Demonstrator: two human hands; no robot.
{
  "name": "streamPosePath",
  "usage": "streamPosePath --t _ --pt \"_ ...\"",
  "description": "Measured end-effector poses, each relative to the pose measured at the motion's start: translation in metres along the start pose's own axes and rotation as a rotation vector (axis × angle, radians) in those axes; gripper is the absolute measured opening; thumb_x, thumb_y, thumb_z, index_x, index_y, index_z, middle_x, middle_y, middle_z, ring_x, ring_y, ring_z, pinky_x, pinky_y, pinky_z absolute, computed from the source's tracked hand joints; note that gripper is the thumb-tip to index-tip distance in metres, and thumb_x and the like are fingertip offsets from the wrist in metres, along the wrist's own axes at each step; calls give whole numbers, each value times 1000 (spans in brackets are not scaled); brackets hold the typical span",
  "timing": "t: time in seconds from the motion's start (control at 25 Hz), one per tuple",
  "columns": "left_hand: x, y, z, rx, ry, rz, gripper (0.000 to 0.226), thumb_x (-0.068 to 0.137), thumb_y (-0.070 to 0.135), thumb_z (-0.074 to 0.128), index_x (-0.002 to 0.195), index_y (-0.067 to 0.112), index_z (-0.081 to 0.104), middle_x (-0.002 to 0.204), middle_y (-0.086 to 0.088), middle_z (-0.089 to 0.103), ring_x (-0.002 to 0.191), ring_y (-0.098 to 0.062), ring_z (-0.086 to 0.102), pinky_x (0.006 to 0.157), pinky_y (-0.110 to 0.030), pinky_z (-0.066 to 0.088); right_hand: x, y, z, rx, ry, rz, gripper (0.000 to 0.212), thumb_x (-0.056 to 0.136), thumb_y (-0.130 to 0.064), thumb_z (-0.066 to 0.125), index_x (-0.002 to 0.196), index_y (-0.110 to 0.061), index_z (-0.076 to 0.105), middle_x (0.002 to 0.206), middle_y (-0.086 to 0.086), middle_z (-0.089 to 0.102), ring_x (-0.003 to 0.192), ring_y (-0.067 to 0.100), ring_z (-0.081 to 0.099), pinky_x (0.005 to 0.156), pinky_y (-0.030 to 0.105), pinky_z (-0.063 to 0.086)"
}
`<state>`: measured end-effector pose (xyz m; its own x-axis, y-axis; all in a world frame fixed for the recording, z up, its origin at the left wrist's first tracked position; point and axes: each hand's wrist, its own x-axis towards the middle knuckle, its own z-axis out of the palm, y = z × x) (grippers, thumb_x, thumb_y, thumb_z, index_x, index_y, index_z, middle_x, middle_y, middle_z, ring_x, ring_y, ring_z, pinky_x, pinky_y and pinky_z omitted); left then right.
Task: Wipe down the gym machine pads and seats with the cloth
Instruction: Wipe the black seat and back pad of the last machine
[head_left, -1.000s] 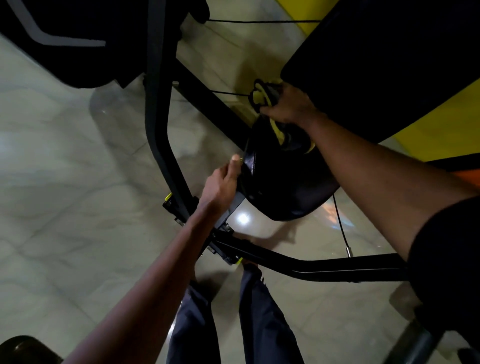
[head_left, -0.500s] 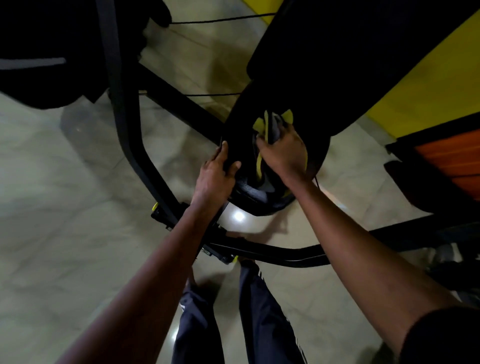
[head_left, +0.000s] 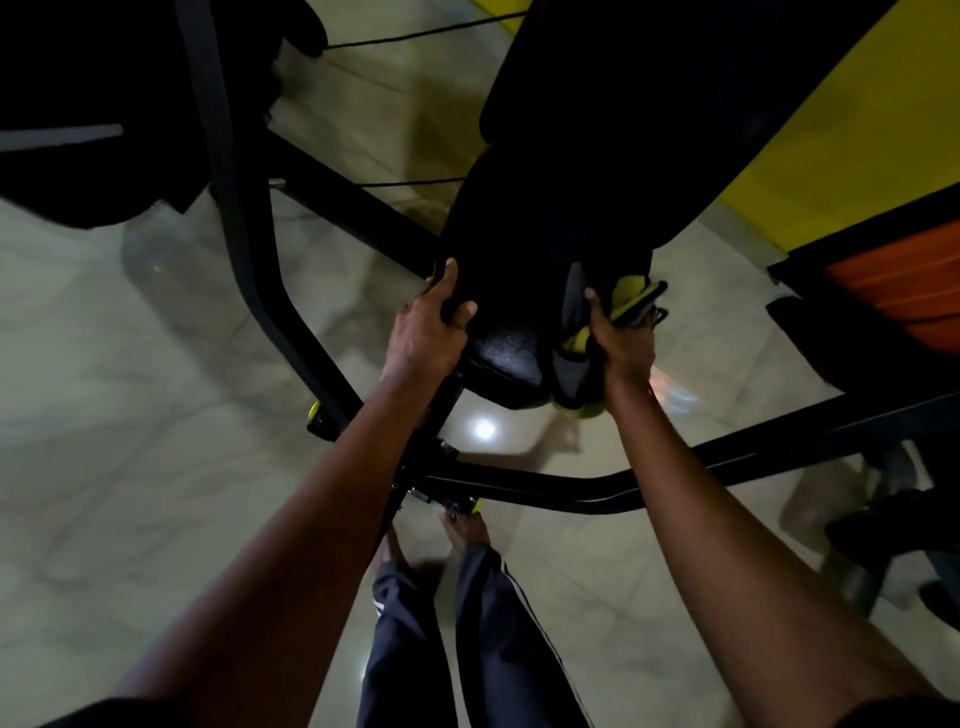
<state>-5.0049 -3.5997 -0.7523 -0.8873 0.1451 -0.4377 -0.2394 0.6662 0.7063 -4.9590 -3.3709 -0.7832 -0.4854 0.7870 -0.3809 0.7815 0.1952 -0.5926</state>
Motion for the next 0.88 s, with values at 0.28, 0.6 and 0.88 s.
streamPosePath --t 0.28,0.6,0.88 --pt "6 -6 -4 74 5 -32 64 87 59 58 146 50 33 139 6 58 127 -26 55 104 -39 45 52 4 -7 394 -17 187 53 85 -36 76 126 -5 64 124 16 67 117 32 64 99 42 51" --pt "-6 -3 -4 20 59 -69 59 76 74 54 132 55 50 108 14 72 106 -15 67 94 -43 53 -25 24 0 657 20 279 36 93 -24 68 124 -5 65 110 6 67 96 17 62 79 24 47" --pt "-8 -7 -2 38 68 -46 55 88 64 53 139 44 50 117 6 70 113 -21 64 97 -42 51 -83 29 12 674 43 261 29 94 -23 66 119 -10 65 100 -1 64 93 16 62 77 23 46"
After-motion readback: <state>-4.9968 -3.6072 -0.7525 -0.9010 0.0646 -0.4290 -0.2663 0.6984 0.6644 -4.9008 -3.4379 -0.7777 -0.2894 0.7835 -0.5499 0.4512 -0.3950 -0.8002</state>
